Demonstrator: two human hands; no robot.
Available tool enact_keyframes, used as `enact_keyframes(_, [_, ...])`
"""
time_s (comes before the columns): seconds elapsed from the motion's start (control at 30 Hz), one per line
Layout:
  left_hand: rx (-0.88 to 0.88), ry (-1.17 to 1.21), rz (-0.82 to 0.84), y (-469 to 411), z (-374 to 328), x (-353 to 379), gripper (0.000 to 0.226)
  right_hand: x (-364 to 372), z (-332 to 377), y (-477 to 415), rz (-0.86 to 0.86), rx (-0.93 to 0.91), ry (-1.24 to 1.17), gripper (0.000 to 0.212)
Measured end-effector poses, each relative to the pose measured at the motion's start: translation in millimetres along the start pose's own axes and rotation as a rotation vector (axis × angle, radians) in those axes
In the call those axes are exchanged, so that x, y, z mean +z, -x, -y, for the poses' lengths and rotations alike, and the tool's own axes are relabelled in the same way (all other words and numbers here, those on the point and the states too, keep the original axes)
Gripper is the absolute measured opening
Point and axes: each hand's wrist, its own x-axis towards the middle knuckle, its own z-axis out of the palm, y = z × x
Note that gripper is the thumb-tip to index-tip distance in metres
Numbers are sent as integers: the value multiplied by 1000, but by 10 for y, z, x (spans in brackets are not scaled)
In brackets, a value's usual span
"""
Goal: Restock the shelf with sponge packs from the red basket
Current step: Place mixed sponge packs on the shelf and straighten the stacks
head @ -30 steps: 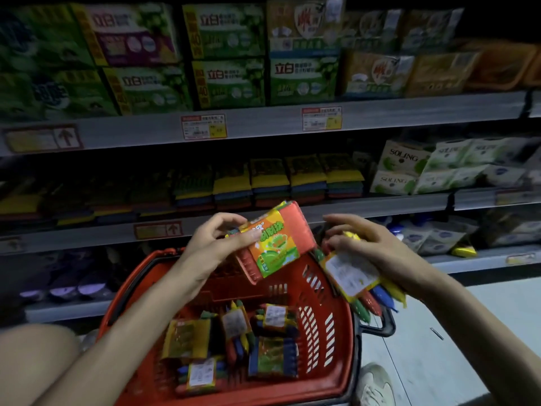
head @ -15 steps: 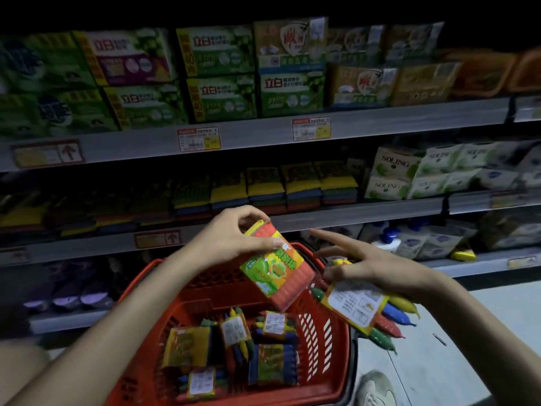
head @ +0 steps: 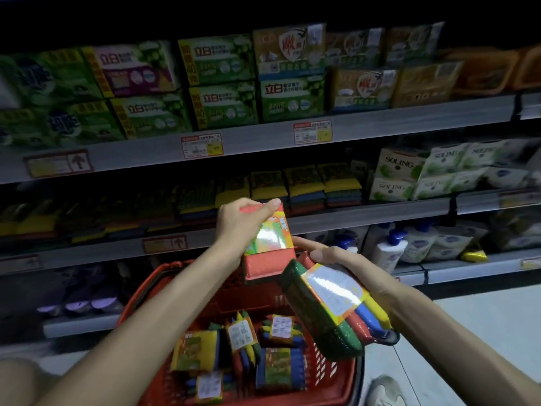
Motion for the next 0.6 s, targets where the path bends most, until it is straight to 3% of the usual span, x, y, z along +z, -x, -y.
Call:
enact_keyframes(0.13, [-78,15,62,159,42,30,39,-68,-202,-105,-1,-57,-74,136])
enact_keyframes(0.23, [-77,-17,171,215,88,-14,54,-108,-210,-101,-24,-51,-55,130])
enact_keyframes(0.33, [-85,48,211,191,128,-82,62,-87,-193,-56,-93,-71,-23,147])
enact_keyframes(0.43, [-59,272,184,219,165,-93,81,-109,-209,-35,-178,-77,-130,114])
enact_keyframes(0.53, [-21,355,67,376,219,25,61,-143,-322,48,-219,-37,-217,111])
enact_keyframes(0.6, [-21,300,26,459,287,115,64,-133,-467,121,-284,-23,-264,94])
